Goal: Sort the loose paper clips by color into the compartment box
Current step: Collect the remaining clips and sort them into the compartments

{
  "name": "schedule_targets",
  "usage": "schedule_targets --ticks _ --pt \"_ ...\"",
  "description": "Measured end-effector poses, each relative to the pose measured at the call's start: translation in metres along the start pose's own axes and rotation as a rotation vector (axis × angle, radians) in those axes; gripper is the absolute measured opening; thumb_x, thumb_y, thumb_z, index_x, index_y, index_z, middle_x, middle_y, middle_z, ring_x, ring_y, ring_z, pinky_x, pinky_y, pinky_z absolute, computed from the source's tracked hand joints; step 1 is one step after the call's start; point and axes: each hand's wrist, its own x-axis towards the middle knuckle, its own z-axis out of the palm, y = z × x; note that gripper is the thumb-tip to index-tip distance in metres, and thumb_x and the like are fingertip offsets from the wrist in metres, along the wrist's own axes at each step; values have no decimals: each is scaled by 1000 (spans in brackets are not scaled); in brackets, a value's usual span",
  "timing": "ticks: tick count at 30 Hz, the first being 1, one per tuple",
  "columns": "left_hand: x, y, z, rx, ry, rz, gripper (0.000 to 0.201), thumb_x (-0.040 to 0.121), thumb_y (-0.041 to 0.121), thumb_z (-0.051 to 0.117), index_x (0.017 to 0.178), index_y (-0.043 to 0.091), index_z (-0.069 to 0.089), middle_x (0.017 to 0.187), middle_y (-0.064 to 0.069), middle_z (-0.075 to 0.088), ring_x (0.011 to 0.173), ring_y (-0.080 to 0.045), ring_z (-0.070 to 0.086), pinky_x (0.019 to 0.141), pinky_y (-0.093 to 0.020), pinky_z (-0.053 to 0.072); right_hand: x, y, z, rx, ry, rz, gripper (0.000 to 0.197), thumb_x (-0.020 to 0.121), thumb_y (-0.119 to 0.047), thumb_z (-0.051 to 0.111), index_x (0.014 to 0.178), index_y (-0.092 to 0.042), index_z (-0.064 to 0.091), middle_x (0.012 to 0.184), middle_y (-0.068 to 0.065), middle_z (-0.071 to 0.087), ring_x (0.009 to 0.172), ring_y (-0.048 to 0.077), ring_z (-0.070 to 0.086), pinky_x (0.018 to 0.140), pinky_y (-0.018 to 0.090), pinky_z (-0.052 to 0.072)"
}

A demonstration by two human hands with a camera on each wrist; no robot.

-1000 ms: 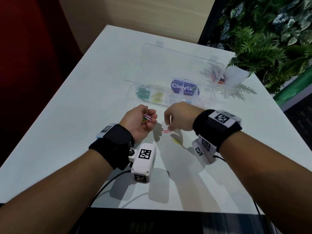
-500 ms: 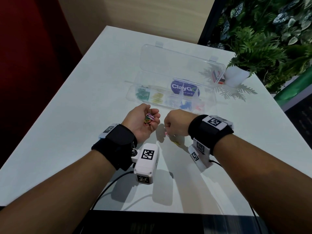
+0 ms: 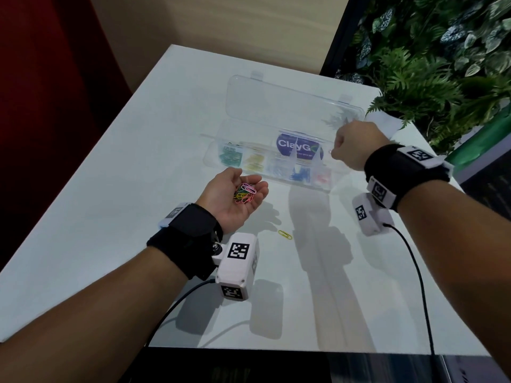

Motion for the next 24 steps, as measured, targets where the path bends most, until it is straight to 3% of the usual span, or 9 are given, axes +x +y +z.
schedule_targets --ticks 2,4,7,10,13,18,22,24 --pt "0 1 0 -1 1 2 38 99 27 37 86 -1 59 83 -15 60 68 -21 60 46 -18 52 -3 -3 3 13 13 -49 13 84 -19 65 88 -6 65 100 12 67 97 30 59 75 31 45" --pt "1 2 -2 -5 2 7 38 99 27 38 86 -1 59 83 -16 60 68 -21 60 46 -18 52 -14 -16 10 65 -25 -165 8 80 -19 69 78 -17 62 86 3 66 86 23 58 69 25 39" --pt "2 2 -2 -1 6 6 38 99 27 38 87 -1 60 83 -15 60 67 -21 60 45 -19 52 -38 -44 28 17 -286 -325 18 74 -28 74 68 -25 58 67 -13 55 70 11 52 63 24 36" --pt "2 -1 1 5 2 6 37 100 26 37 87 -1 59 82 -15 60 65 -21 60 45 -19 51 -50 -62 51 -112 -446 -395 16 73 -32 76 71 -20 64 69 -9 62 68 12 53 57 24 40" --pt "2 -1 0 0 -4 8 38 100 27 37 87 -1 59 82 -16 60 66 -21 60 45 -19 51 -50 -69 64 -179 -448 -370 24 71 -31 76 83 -10 71 83 6 71 77 23 62 58 24 41" --pt "3 1 -3 -5 -6 19 38 100 26 36 87 -2 59 83 -16 60 66 -21 60 47 -19 52 -48 -77 70 -212 -443 -321 18 73 -19 72 88 -8 71 78 5 63 72 24 57 54 21 38" --pt "4 1 -1 -2 -8 21 38 100 26 36 88 -1 59 83 -16 59 67 -21 59 48 -18 52 -46 -79 73 -207 -468 -315 11 72 -16 67 70 -7 62 63 5 50 64 24 46 50 22 31" --pt "4 1 -1 1 -10 19 38 100 26 36 88 -1 59 83 -16 59 67 -21 59 47 -18 52 -46 -79 74 -199 -471 -302 16 71 -16 67 63 -10 54 57 3 45 62 24 45 50 22 30"
